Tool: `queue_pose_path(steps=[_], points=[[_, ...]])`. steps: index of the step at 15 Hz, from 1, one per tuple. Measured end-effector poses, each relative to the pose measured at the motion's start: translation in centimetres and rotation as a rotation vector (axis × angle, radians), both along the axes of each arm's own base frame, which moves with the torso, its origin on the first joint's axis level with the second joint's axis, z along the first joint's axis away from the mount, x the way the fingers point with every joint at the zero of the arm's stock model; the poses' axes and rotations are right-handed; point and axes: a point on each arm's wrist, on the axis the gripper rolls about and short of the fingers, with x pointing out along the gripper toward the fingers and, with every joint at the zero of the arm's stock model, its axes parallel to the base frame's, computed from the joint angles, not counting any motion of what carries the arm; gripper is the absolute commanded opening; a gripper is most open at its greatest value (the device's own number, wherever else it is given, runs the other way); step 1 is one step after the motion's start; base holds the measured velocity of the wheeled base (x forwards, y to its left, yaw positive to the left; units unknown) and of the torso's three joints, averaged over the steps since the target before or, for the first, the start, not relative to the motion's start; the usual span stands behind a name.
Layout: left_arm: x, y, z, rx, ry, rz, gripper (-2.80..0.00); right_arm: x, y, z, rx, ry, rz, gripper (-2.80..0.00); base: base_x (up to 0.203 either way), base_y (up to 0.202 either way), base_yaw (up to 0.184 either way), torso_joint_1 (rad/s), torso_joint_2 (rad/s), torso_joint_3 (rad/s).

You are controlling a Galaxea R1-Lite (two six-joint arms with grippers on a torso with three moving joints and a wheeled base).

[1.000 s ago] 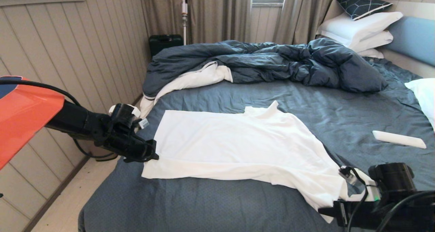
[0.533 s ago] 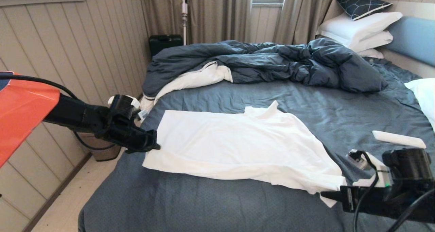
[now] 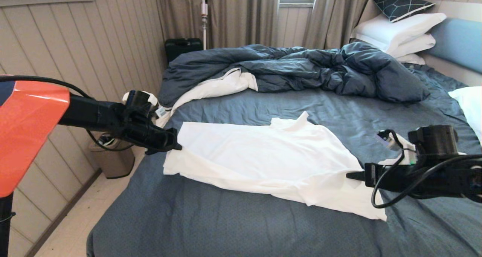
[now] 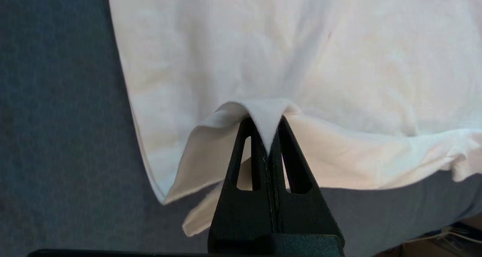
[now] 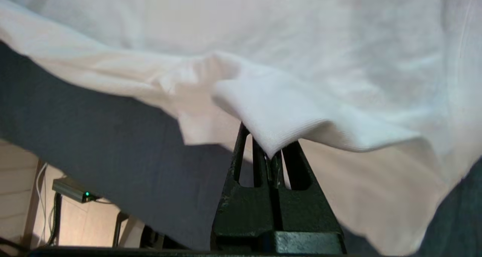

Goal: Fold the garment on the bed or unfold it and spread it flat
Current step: Fold the white T-shirt

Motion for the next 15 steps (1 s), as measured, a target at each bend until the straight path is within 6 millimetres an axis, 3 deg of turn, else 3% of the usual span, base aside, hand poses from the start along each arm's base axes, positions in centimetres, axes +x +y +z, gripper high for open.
queue_pose_path(steps=[6, 15], points=[[2.7, -0.5, -1.6, -0.018, 0.009, 0.023, -2.8, 4.3, -1.6, -1.0, -0.006, 0.002, -0.061, -2.8, 0.0, 0.0, 0.0, 0.0, 0.0, 0.0], [3.8, 1.2, -3.3, -0.006, 0.044, 0.062, -2.8, 6.8, -2.5, -2.6, -0.032, 0.022, -0.109, -2.8, 0.0, 0.0, 0.0, 0.0, 0.0, 0.0]])
